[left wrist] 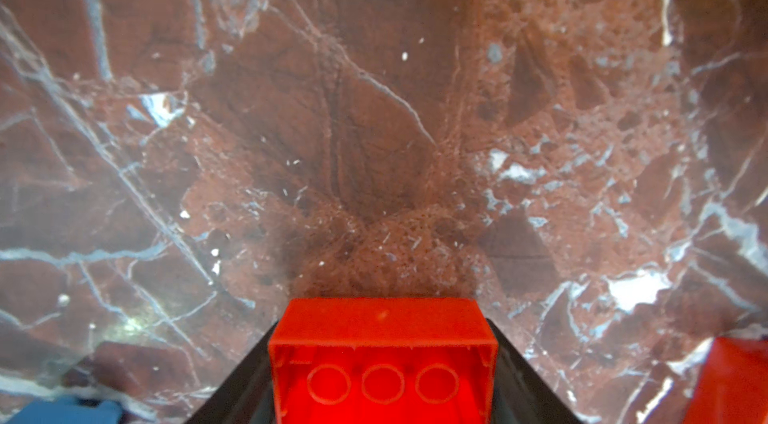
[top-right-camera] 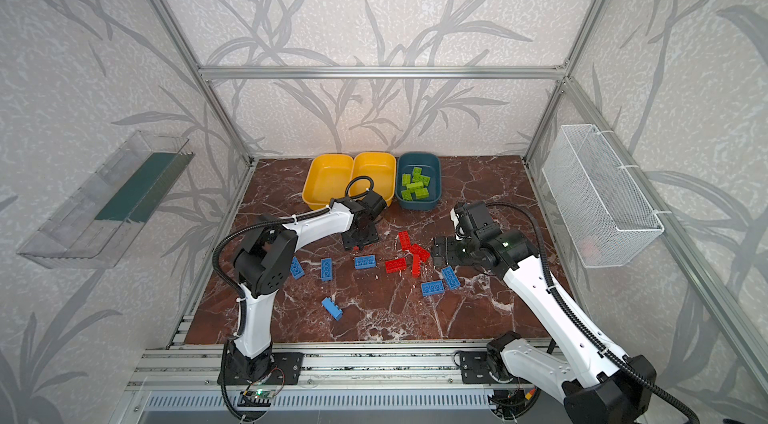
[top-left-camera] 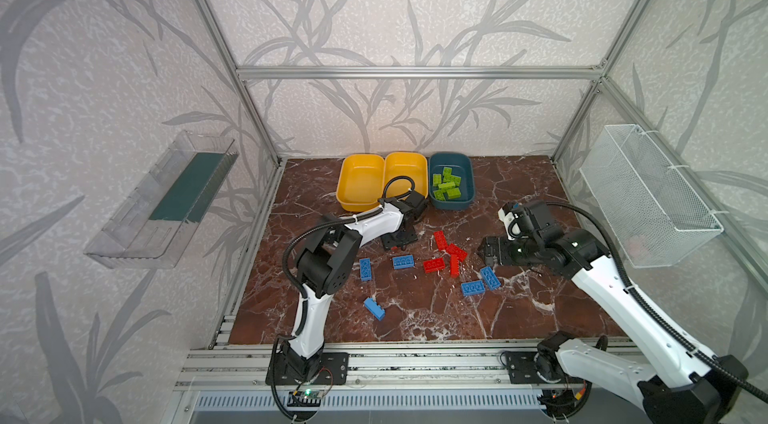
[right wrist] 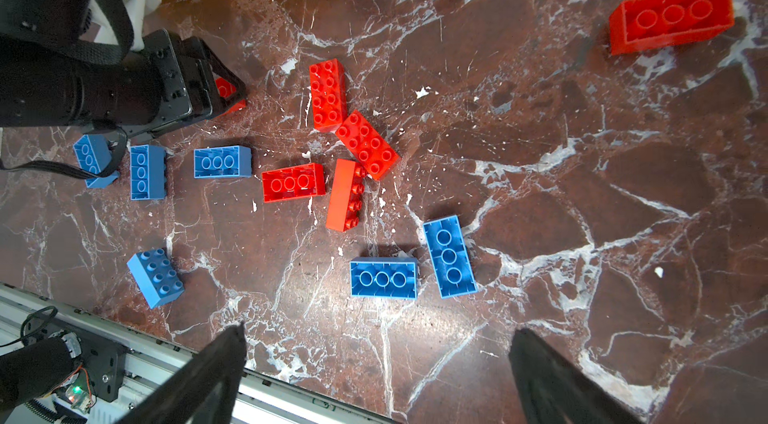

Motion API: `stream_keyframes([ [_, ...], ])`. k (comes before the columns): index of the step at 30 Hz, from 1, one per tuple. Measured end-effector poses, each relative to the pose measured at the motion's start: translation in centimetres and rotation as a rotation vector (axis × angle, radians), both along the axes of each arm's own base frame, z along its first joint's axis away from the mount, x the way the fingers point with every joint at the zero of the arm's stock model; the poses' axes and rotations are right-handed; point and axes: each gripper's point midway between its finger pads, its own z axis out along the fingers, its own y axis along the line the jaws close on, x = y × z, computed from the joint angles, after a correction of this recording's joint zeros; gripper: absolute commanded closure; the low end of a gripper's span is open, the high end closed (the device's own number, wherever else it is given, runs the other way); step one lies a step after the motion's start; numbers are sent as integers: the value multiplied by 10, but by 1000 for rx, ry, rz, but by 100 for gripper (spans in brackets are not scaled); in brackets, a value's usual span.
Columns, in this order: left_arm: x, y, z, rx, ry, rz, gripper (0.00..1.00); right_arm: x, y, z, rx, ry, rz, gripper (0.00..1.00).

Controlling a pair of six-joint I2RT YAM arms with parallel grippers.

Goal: Sort the legos into containers by color
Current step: 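Carry the red brick with the left gripper into the yellow bin and release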

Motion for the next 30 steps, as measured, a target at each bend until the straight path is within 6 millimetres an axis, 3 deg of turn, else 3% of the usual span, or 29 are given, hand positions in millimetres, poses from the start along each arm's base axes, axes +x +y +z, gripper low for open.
stream_keyframes([
  [7,0,1,3,10,5,-12,54,-6,-4,1,-8,6,-1,1],
  [11,9,-2,23,28,-18,-46,54,-11,-8,12,4,-36,-5,1],
  [15,39,-14,75,31,-115,-99,54,-11,-10,19,8,-65,-17,1],
  [19,88,-33,137,20,-266,-149,54,-3,-10,29,12,-85,-36,1],
  [22,118,-43,158,33,-336,-187,54,5,-8,35,11,-99,-54,1],
  [25,144,-40,154,60,-360,-201,53,12,-9,34,1,-101,-72,1],
  [29,168,-20,125,118,-331,-213,48,20,-10,33,-19,-94,-99,1],
  [30,171,-14,117,128,-319,-211,42,23,-10,34,-23,-93,-107,1],
])
